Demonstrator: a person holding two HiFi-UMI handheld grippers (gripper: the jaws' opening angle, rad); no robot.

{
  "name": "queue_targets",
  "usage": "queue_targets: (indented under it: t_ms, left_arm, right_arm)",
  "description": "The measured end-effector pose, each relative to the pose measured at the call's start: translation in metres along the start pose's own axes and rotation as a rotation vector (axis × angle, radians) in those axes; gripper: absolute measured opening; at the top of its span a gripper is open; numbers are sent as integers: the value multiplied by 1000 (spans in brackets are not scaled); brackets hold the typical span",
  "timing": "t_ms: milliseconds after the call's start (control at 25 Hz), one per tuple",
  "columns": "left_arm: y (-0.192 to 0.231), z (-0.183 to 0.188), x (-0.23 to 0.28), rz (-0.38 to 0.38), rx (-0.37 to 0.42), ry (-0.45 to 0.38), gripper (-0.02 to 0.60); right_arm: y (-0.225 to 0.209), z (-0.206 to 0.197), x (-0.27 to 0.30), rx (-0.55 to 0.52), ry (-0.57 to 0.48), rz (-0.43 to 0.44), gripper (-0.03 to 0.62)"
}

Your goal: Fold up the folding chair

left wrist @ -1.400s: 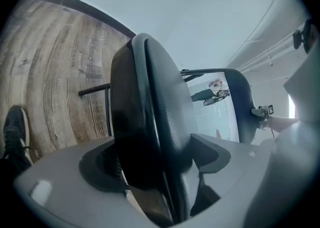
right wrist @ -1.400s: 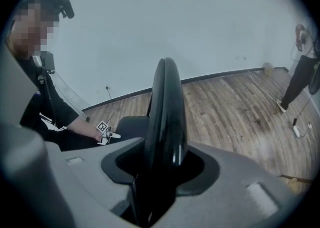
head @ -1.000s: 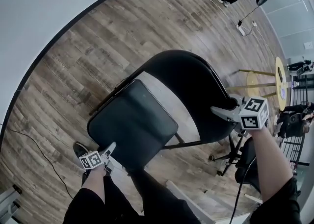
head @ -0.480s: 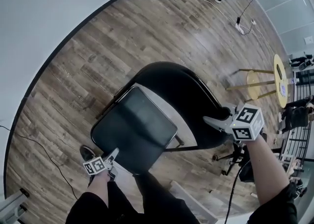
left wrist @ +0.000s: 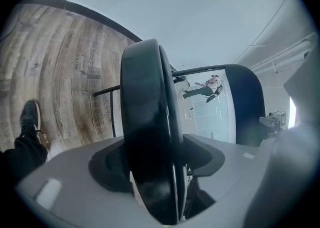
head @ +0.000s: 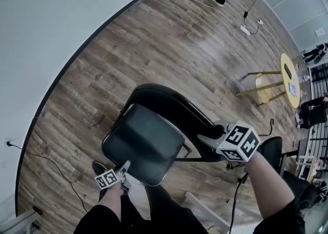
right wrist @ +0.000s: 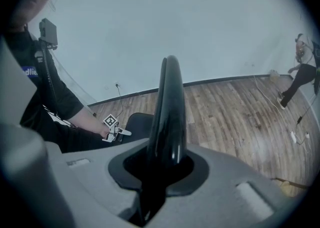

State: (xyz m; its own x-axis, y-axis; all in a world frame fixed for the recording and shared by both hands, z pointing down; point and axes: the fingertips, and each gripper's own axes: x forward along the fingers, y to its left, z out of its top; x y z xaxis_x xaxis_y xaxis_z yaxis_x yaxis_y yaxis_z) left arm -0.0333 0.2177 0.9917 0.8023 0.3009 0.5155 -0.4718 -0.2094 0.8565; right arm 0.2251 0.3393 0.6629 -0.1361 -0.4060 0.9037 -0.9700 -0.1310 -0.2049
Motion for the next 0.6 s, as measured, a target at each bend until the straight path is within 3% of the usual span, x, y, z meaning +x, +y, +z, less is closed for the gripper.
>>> queue_targets:
  t_ms: [360, 600]
  left_arm:
    - [-38, 24, 4, 20, 37, 20, 277]
    - [-64, 28, 5, 15, 37, 24, 264]
  right_arm:
    - [26, 12, -7, 4, -4, -96, 55]
    - [42, 18, -12, -31, -15, -110, 55]
